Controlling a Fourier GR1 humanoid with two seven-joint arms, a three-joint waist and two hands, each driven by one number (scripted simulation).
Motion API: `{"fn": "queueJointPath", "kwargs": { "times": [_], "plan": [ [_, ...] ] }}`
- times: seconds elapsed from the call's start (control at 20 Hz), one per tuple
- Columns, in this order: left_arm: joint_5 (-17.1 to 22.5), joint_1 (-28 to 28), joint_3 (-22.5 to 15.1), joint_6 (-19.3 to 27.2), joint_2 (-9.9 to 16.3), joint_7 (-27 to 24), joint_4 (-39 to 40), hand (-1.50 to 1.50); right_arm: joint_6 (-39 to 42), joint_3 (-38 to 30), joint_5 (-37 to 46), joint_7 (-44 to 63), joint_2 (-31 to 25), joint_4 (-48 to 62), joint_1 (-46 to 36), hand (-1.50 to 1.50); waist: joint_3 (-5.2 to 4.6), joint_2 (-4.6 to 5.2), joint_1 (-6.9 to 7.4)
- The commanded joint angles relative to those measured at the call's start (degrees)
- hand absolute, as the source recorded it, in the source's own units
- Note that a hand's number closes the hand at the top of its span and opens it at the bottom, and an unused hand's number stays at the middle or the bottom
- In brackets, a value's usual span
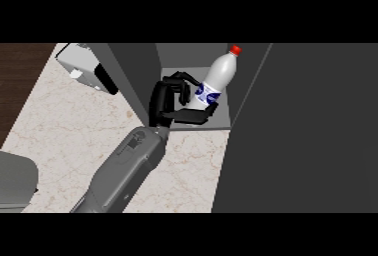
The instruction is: Pick up the bottled water, place it into the cabinet and close the cabinet
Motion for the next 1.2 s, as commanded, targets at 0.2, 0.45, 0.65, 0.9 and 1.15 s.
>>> {"fn": "queueJointPath", "kwargs": {
  "times": [0.2,0.45,0.65,0.9,1.15],
  "plan": [
    [7.15,-11.97,2.16,4.53,-0.01,-1.37,15.1,1.5,1.18,-2.77,-1.65,3.15,-2.06,-7.45,1.43,-1.5,-0.03,0.47,-1.51],
    [8.45,-13.74,1.79,6.38,-0.01,-4.26,21.67,1.5,1.14,-1.85,-1.44,0.62,-2.3,-7.42,3.45,-1.5,-0.02,0.39,-1.48],
    [8.45,-15.44,4.1,5.57,-0.01,-10.29,28.67,1.5,1.48,-1.3,-1.58,-1.64,-1.44,-4.54,2.76,-1.5,-0.02,0.59,-1.65],
    [8.43,-16.39,3.05,10.03,-0.01,-14.22,33.29,1.5,3.72,-4.13,-5.21,-2.78,-2.84,-4.25,3.09,-1.5,0.0,0.92,-2.81],
    [6.79,-20.77,5.58,9.1,-0.01,-15.32,39.66,1.5,3.58,-2.07,-3.19,-4.17,-2.58,-5.42,5.15,-1.5,-0.03,1.0,-3.01]
  ]
}}
